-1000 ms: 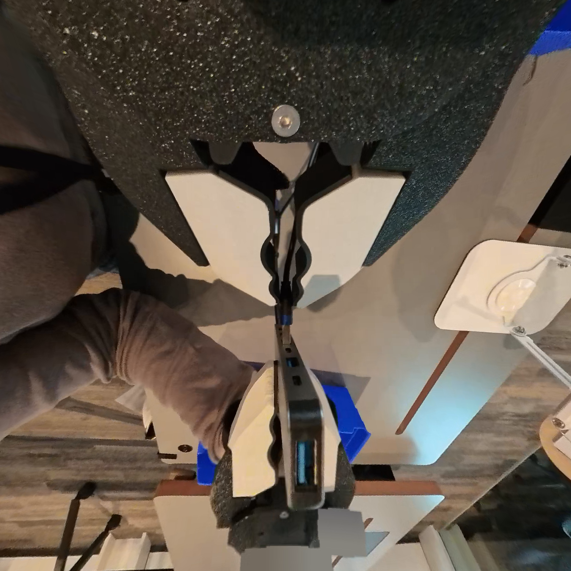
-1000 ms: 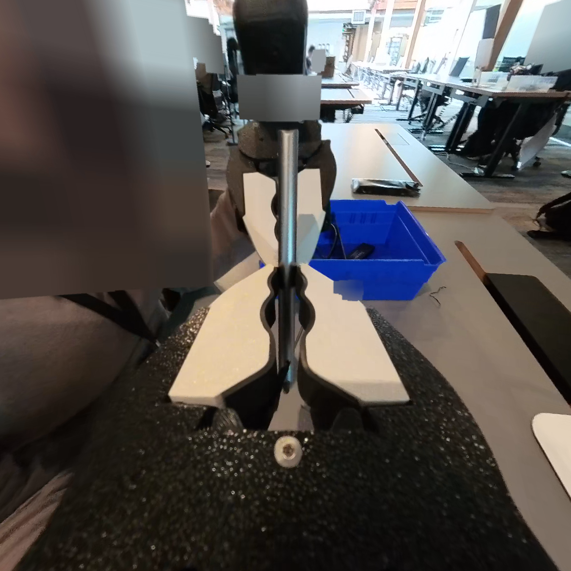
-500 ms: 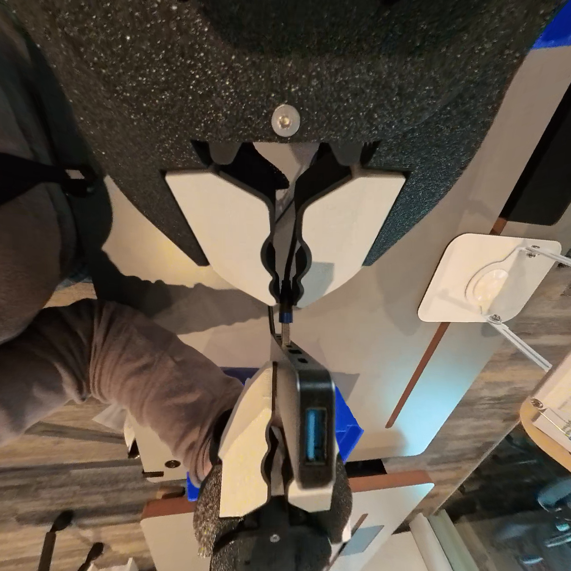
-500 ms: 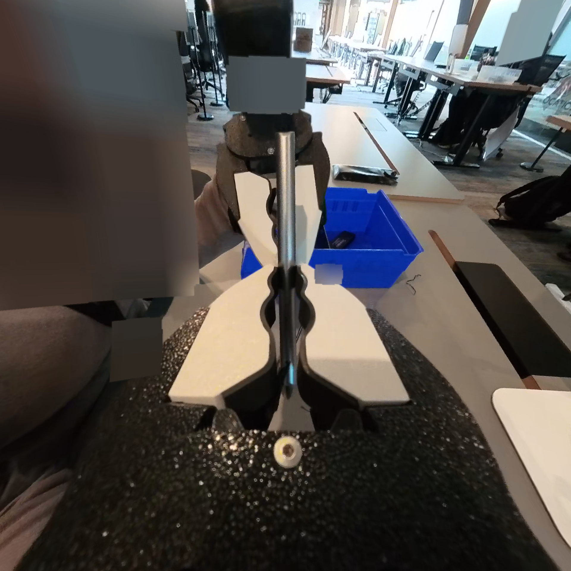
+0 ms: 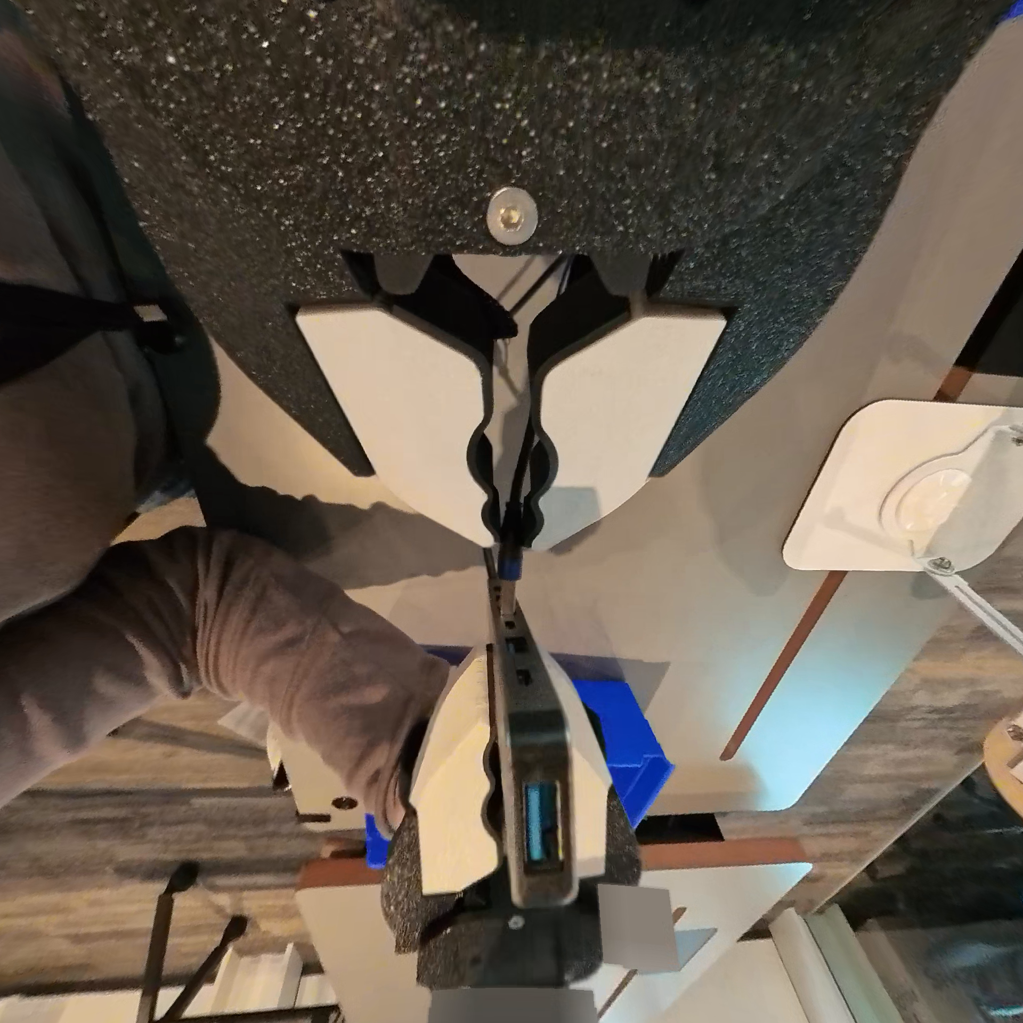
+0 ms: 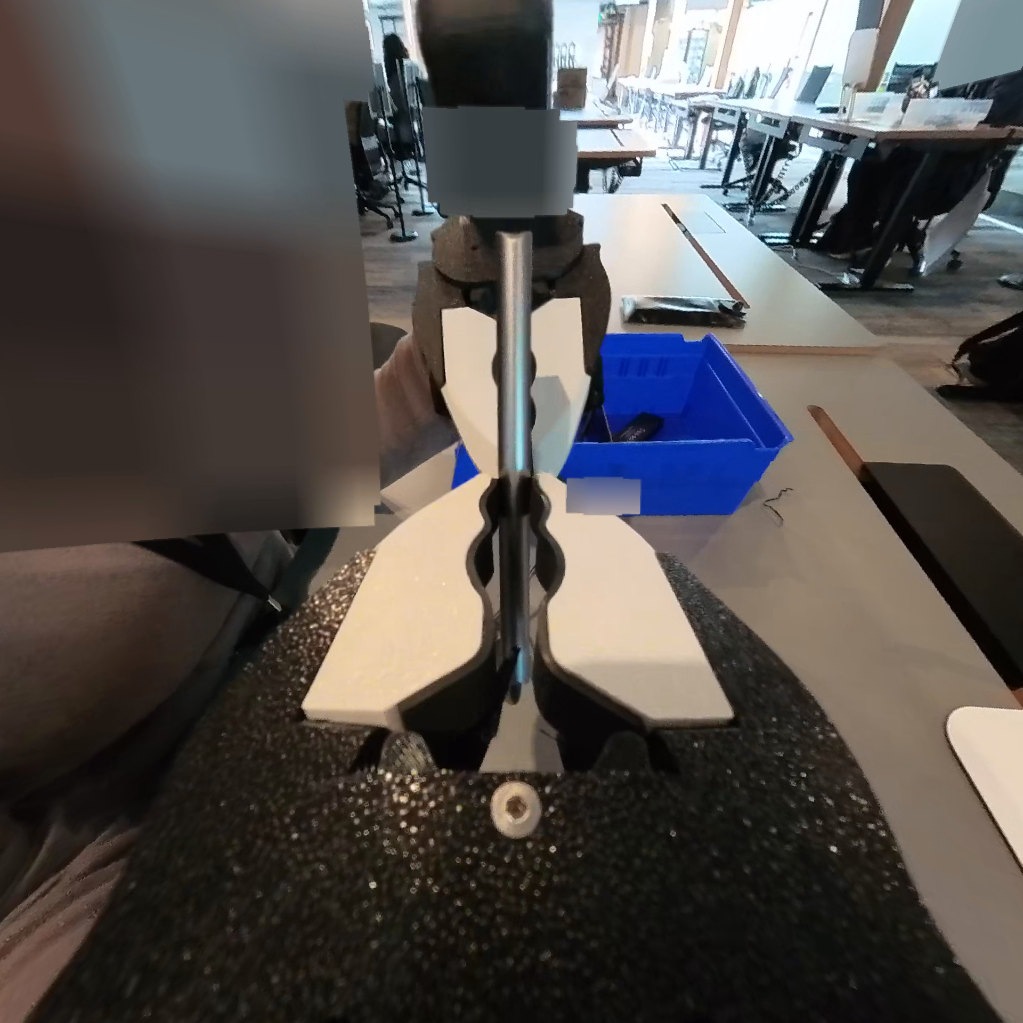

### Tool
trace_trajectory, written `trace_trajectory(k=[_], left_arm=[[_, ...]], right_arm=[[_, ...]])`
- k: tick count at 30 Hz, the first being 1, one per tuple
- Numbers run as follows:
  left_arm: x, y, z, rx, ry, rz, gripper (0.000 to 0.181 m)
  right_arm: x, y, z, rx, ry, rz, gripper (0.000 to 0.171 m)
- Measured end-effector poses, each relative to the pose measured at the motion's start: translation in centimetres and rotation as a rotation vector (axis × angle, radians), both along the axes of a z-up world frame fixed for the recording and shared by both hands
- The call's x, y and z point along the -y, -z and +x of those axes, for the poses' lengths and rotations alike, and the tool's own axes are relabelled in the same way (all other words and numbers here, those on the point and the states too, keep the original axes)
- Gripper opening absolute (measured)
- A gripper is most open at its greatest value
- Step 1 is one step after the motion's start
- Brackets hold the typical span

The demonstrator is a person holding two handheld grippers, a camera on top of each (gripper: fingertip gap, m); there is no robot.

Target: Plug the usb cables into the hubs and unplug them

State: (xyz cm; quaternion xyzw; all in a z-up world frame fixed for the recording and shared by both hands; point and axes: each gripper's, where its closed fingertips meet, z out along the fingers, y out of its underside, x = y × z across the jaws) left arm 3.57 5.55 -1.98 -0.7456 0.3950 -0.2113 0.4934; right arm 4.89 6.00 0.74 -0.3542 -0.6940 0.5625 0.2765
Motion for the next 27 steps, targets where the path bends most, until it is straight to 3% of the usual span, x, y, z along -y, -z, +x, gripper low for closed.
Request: trace_trajectory(k=[8, 14, 20, 23, 27], left_arm=[[-1.1, 0.6, 0.5, 0.007, -0.042, -0.026, 0.008], [-1.2, 0.0, 0.9, 0.072, -0.025, -0.024, 0.007], [-1.2, 0.6, 0.0, 0.014, -0.062, -0.039, 0.008], [-0.8, -0.4, -1.0, 0.036, -0.086, -0.005, 0.007], [-0.3, -2.4, -1.2, 0.163, -0.039, 0.071, 0.007]], right_arm=[[-0.5, -0.5, -0.2, -0.048, -0.008, -0.067, 0.01], [-0.9, -1.1, 0.1, -0.084, 0.044, 0.006, 0.009], [-1.6, -0.6, -0.4, -0.067, 0.087, 0.015, 0.009], [-3.7, -0.9, -0.4, -0.065, 0.19, -0.035, 0.009], [-5.4, -3.3, 0.5, -0.216, 0.257, -0.115, 0.009]])
